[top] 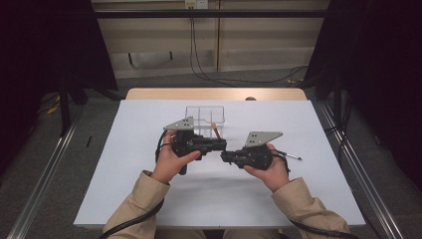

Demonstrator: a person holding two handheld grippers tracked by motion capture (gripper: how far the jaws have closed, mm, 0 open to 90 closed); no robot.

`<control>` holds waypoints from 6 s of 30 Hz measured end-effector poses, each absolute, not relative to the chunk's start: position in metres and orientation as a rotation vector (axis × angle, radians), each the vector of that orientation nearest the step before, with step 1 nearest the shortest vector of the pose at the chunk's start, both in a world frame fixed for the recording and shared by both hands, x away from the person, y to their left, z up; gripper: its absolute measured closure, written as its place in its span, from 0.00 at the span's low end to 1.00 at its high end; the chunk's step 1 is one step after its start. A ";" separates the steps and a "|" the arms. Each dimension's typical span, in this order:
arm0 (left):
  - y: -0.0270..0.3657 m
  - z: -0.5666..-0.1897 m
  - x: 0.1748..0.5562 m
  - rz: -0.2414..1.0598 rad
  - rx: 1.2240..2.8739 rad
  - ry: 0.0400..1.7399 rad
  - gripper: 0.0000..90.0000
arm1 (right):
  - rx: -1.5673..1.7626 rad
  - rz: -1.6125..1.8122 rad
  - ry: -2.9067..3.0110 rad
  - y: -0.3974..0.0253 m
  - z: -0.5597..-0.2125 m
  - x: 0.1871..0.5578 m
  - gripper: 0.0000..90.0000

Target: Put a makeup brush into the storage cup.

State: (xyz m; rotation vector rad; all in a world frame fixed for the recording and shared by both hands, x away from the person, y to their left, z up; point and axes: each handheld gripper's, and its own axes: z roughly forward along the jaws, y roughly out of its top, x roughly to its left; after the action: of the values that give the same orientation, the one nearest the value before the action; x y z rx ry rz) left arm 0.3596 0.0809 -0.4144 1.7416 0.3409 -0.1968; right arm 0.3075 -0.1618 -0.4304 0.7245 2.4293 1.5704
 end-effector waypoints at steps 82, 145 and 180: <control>0.088 -0.404 0.354 -0.046 1.719 0.330 0.93 | 0.806 1.581 2.219 -0.233 -0.426 0.289 0.05; 0.099 -0.392 0.361 0.018 1.700 0.342 0.93 | 0.891 1.501 2.141 -0.304 -0.435 0.264 0.03; 0.095 -0.365 0.396 0.101 1.694 0.396 0.93 | 0.877 1.504 2.136 -0.307 -0.433 0.262 0.03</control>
State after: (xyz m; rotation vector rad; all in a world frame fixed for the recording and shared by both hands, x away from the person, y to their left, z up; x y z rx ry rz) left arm 0.3959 0.0949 -0.3654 1.6942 0.3958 0.1012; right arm 0.2619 -0.3070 -0.4333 0.8766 2.1361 1.5042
